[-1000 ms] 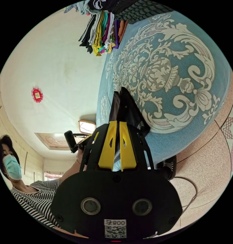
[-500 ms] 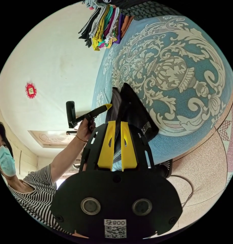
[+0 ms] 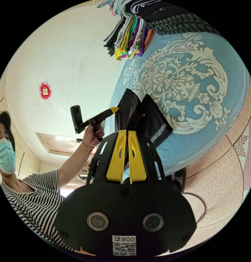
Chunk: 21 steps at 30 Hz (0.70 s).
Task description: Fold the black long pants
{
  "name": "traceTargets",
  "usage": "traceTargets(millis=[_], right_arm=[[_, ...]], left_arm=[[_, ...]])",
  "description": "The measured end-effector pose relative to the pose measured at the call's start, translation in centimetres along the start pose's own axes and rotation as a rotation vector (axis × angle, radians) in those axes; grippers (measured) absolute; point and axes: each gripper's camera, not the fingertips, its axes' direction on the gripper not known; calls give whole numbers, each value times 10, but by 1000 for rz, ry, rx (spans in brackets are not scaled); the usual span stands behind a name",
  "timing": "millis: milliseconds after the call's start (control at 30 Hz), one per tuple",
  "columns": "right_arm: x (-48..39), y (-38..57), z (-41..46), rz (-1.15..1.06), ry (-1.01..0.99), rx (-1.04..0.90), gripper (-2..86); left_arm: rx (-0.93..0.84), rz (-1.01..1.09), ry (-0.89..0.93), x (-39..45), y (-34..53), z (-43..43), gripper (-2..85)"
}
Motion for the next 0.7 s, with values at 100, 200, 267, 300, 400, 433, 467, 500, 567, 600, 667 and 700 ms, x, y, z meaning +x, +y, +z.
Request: traceTargets(millis=[100,200,267,300,400,433,467,500,567,600,667,700], right_arm=[[15,5,3,30,32,-5,7],[32,9,12,64,47,-8,8],[40,10,19,73,67,-20,8],[45,10,24,80,63,-23,8],[54,6,33,82,71,-17,7],[57,5,36,74,72,-13,7],[58,4,38,70,76,-15,7],[60,1,43,63,85,-20,7],[67,-1,51,69,92,-34,7],[74,-2,56,83,89,-31,7],[82,-4,64,96,75,-24,8],[86,-5,70,96,72,-20,8]], left_arm=[[-72,48,-40,13,-5,5,3],[-126,55,-60,20,-6,6,3],[-148,46,-66,23,-6,2,3],[-152,43,-64,24,-6,0,3],[-156,40,-65,29,-6,-14,3],[-154,40,-67,32,-6,-21,3],[-153,40,-70,34,-6,-28,4],[-156,39,-70,35,-6,-31,4],[-167,27,-67,37,-4,-43,6],[-168,22,-65,37,-3,-46,6],[-157,-11,-48,38,1,-61,11],[-146,-19,-46,39,3,-67,12]])
